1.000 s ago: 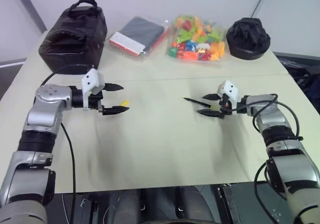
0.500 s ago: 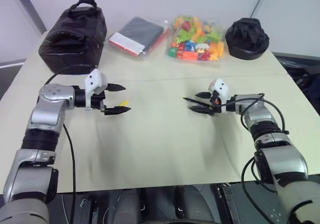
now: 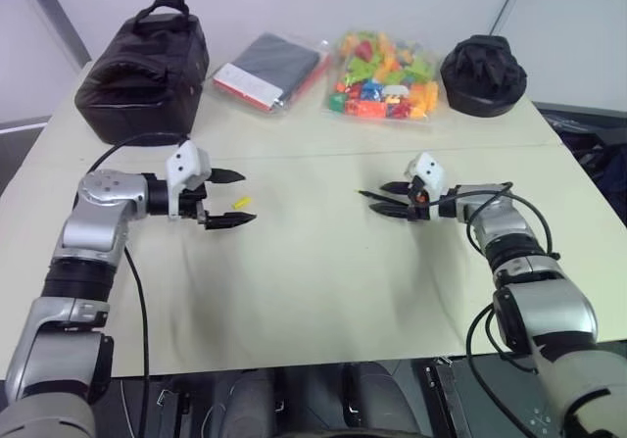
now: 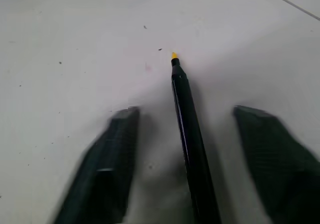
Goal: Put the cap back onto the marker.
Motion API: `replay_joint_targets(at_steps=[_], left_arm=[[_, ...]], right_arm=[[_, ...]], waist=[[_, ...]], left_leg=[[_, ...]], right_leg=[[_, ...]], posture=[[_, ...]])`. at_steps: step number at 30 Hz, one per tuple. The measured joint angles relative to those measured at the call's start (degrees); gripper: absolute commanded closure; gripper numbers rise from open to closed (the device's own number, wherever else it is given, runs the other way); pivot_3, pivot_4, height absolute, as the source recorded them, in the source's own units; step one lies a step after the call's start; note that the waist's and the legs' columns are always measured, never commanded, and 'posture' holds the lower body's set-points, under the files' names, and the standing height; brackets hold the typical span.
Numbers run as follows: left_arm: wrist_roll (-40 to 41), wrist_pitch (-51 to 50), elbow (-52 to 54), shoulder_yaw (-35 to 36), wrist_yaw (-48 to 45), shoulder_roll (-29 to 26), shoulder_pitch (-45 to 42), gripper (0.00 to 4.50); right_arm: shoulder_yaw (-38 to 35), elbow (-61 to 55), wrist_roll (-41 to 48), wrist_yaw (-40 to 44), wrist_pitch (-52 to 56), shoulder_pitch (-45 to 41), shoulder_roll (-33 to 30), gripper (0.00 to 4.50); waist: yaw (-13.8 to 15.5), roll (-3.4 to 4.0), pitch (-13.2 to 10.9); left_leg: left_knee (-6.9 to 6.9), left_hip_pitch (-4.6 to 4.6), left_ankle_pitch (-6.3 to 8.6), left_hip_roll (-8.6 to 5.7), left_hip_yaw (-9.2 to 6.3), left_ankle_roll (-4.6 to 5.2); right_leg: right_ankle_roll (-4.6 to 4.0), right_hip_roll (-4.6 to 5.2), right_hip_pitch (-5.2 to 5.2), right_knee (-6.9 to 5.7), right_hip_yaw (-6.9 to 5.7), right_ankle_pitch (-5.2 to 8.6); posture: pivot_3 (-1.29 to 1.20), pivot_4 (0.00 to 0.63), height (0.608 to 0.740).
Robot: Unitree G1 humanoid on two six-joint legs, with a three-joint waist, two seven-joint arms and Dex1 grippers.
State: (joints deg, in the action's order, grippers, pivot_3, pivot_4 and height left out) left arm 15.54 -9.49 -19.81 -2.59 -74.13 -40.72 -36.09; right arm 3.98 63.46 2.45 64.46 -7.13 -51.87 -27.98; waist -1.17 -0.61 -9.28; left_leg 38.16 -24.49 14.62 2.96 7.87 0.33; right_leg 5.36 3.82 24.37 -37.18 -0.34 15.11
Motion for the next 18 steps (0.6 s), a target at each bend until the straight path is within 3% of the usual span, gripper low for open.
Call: replay_joint_targets(at_steps=[3, 14, 18], left_arm=[[0.00, -0.02, 0.18, 0.00, 0.36, 0.22, 0.08, 0.00], [-0.03, 0.11, 0.49, 0.20, 1.70, 0.15, 2.71, 0.00], [-0.06, 0.47, -1.63, 2.12, 3.16, -1.48, 2.63, 0.00]], right_arm=[[-0.01, 0.09, -0.13, -0.05, -0.35, -0.01, 0.16, 4.45], [0.06, -0.13, -1.50, -1.03, -0.68, -0.36, 0.19, 4.45], [1.40, -6.01, -3.39, -1.45, 2.85, -1.68, -0.63, 4.45]], waist=[[-0.01, 0.00, 0.00], [-0.02, 0.00, 0.00], [-0.07, 0.03, -0.01]], left_leg=[[0.00, 0.00, -0.02, 0.00, 0.00, -0.03], [0.01, 0.02, -0.06, 0.00, -0.01, -0.09], [0.00, 0.00, -0.06, 0.02, -0.11, -0.11]], right_leg=[[0.00, 0.00, 0.00, 0.00, 0.00, 0.00], [-0.01, 0.00, 0.00, -0.06, 0.01, 0.00], [-0.01, 0.00, 0.10, -0.10, 0.04, 0.00]], posture=[[0.00, 0.150, 0.740], [0.00, 0.150, 0.740], [0.00, 0.150, 0.740]])
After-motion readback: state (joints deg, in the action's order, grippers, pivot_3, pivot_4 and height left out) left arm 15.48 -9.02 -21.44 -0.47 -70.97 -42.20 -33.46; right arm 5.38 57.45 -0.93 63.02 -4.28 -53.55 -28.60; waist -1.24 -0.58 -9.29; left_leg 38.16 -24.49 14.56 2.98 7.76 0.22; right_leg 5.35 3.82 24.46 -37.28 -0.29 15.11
